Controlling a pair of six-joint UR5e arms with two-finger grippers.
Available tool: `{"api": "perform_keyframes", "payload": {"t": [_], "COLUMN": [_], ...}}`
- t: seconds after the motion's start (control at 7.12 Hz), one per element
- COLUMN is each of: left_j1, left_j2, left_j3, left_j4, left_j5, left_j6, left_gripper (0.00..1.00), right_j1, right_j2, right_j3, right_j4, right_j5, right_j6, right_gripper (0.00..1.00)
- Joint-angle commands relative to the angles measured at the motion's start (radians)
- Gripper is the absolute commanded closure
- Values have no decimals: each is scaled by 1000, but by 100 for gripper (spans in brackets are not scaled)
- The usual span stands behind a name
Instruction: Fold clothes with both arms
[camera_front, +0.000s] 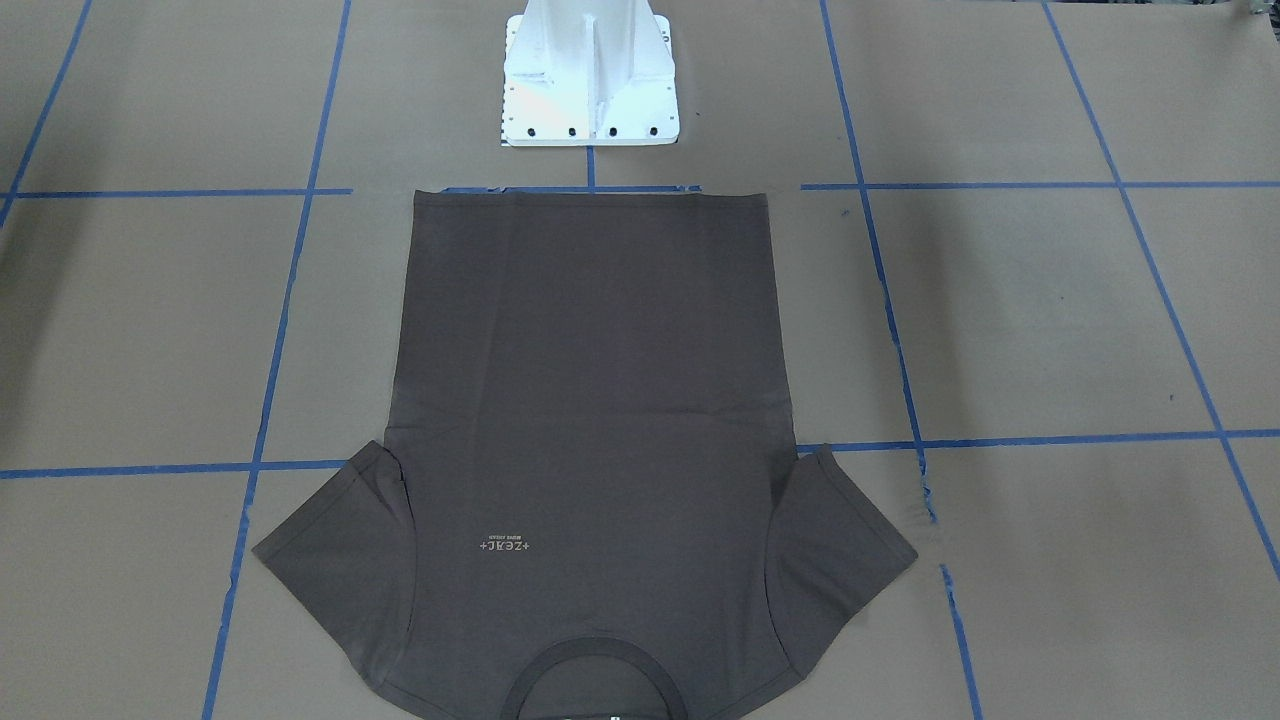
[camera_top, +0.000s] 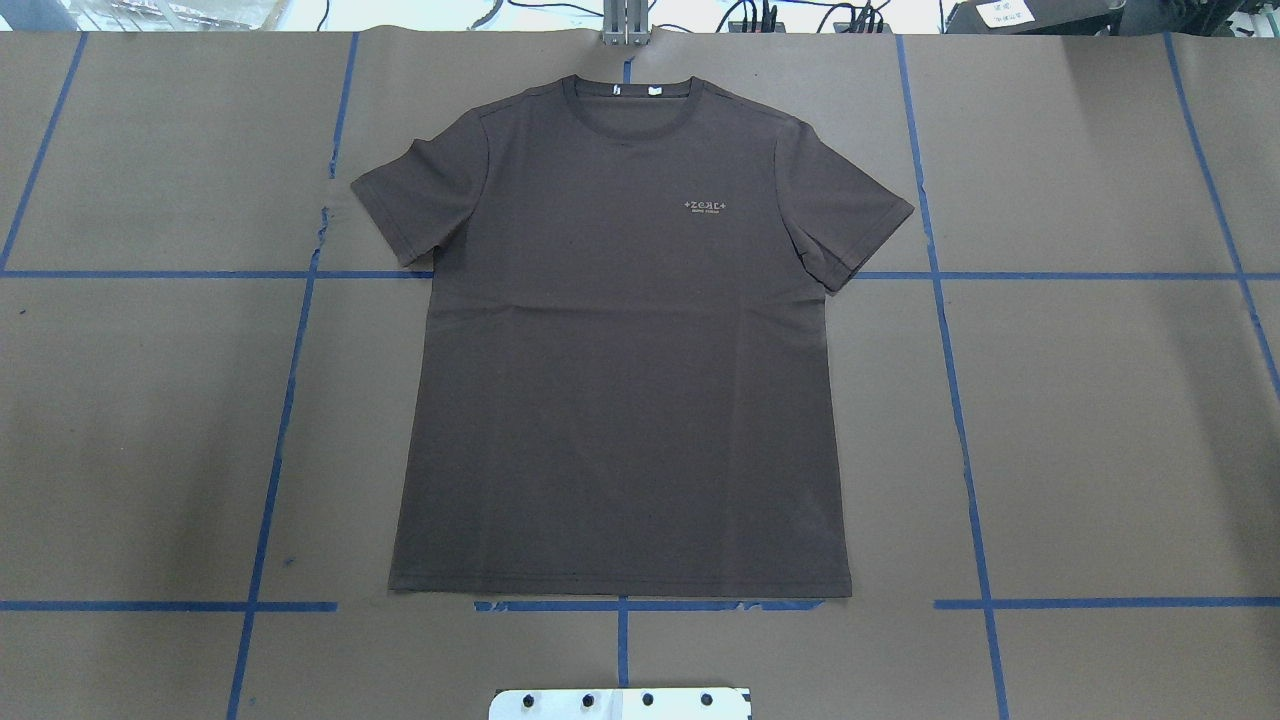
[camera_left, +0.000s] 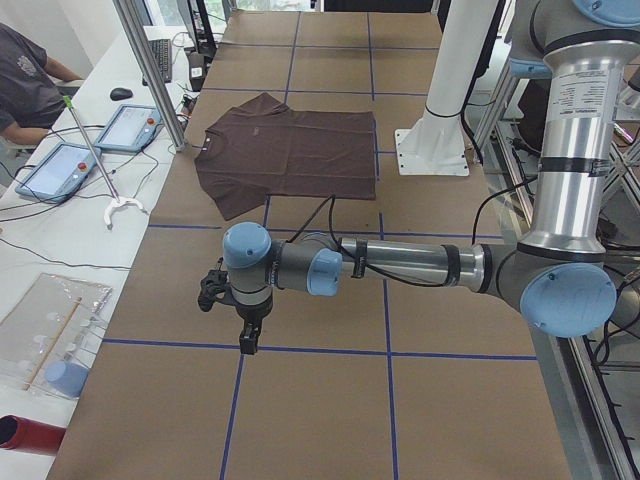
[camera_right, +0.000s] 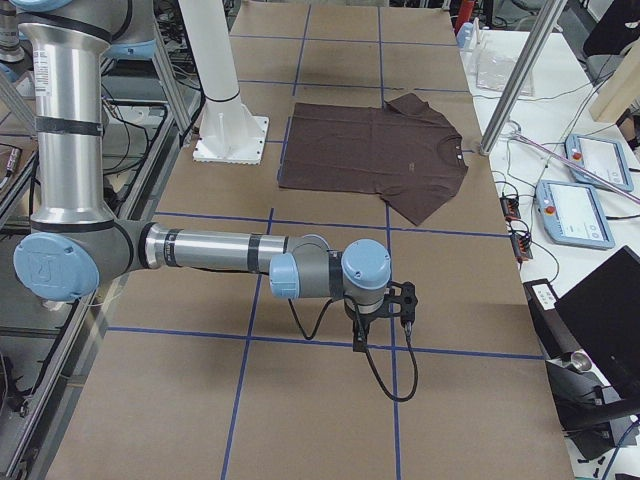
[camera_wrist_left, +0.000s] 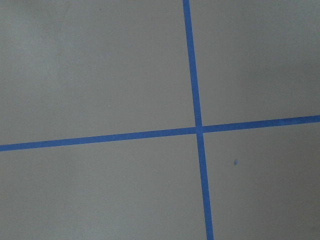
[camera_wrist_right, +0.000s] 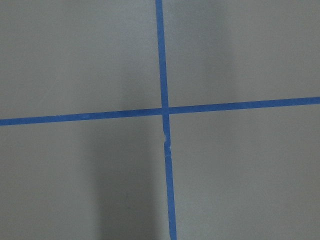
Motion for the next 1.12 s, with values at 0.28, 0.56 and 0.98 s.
{"api": "perform_keyframes", "payload": {"t": [0.28,0.56,0.98], "left_j1": [2,11,64], "left_j2": [-56,-116,-137], "left_j3": [-10,-1,53], "left_j4": [-5,-65,-258], "left_j5": [5,-29,-29], "left_j6": [1,2,-40], "left_gripper": [0,0,0], "right_j1": [-16,-96,-300], "right_j2": [8,80,321], "right_j3": [22,18,-133], "right_j4": [20,21,167], "right_j5": [-5,0,11], "right_j6": [-12,-8,252], "right_gripper": [0,0,0]}}
